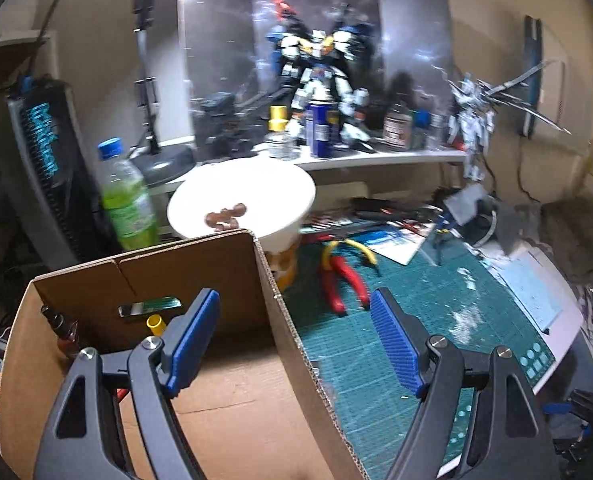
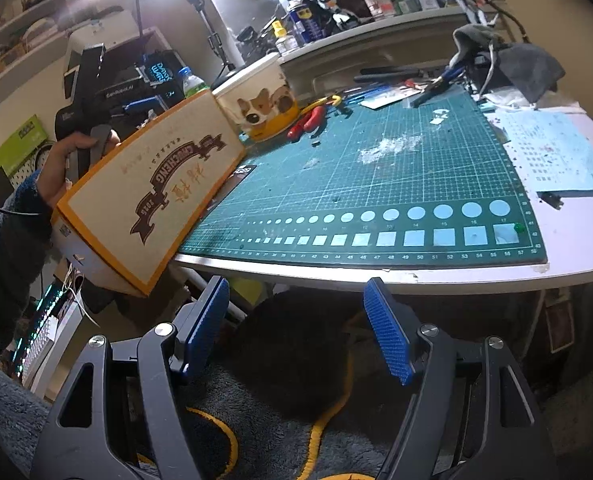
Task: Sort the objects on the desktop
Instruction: 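Withdraw the open left tool from the box back over the mat, then reach the right tool to the clear black-capped bottle on the shelf and close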
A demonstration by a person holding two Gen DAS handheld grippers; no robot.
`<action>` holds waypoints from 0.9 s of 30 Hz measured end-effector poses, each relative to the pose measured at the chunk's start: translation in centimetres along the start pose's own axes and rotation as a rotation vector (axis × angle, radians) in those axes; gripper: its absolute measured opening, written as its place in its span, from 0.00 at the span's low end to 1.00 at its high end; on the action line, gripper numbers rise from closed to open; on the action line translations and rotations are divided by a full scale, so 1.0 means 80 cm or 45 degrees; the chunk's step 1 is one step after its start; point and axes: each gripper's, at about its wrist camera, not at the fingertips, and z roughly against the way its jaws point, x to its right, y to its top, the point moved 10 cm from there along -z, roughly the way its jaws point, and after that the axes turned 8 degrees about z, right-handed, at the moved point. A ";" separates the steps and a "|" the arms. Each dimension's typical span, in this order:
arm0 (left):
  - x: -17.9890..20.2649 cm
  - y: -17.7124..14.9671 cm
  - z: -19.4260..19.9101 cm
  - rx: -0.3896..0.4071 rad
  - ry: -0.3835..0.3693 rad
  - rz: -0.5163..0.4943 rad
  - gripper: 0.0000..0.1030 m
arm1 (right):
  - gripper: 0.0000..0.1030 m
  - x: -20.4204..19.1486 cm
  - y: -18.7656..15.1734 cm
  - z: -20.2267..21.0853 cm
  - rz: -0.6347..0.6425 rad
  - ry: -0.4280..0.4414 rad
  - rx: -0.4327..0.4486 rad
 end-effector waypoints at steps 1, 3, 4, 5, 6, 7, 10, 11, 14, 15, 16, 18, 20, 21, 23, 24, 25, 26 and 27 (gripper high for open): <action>0.006 0.002 0.003 0.015 -0.007 -0.023 0.76 | 0.66 0.000 0.000 0.001 0.001 -0.004 0.000; 0.015 0.008 0.015 0.059 0.023 -0.089 0.76 | 0.66 0.001 0.001 0.003 0.004 -0.012 0.003; 0.018 0.014 0.024 0.092 0.054 -0.120 0.76 | 0.66 0.002 0.002 0.005 0.003 -0.018 0.003; 0.020 0.020 0.035 0.122 0.094 -0.144 0.76 | 0.66 0.005 0.003 0.006 0.000 -0.023 0.006; 0.019 0.027 0.047 0.140 0.136 -0.148 0.78 | 0.66 0.007 0.004 0.008 -0.003 -0.027 0.009; 0.018 0.032 0.057 0.146 0.161 -0.129 0.86 | 0.66 0.009 0.005 0.010 -0.006 -0.031 0.013; 0.018 0.048 0.098 0.185 0.179 -0.015 1.00 | 0.66 0.014 0.011 0.017 -0.012 -0.042 0.025; 0.018 0.051 0.111 0.202 0.196 0.006 1.00 | 0.66 0.014 0.014 0.019 -0.010 -0.043 0.031; 0.018 0.057 0.148 0.283 0.274 0.065 1.00 | 0.67 0.012 0.020 0.024 0.007 -0.047 0.037; 0.021 0.057 0.160 0.316 0.293 0.082 1.00 | 0.67 0.011 0.022 0.025 0.014 -0.050 0.038; 0.024 0.057 0.173 0.349 0.311 0.099 1.00 | 0.67 0.010 0.023 0.027 0.021 -0.052 0.038; 0.029 0.052 0.192 0.403 0.341 0.149 1.00 | 0.67 0.008 0.028 0.032 0.039 -0.064 0.042; 0.042 0.041 0.202 0.428 0.298 0.191 1.00 | 0.67 0.008 0.035 0.040 0.055 -0.083 0.052; 0.053 0.032 0.206 0.430 0.255 0.201 1.00 | 0.67 0.009 0.038 0.044 0.063 -0.095 0.059; 0.074 0.020 0.211 0.432 0.200 0.204 1.00 | 0.67 0.011 0.046 0.053 0.075 -0.122 0.072; 0.090 0.013 0.214 0.446 0.158 0.189 1.00 | 0.67 0.012 0.050 0.059 0.082 -0.137 0.080; 0.108 0.005 0.217 0.467 0.110 0.167 1.00 | 0.67 0.014 0.055 0.066 0.090 -0.155 0.093; 0.127 -0.005 0.216 0.491 0.049 0.140 1.00 | 0.68 0.017 0.059 0.072 0.095 -0.171 0.106; 0.143 -0.016 0.211 0.493 -0.010 0.122 1.00 | 0.69 0.020 0.065 0.079 0.103 -0.194 0.127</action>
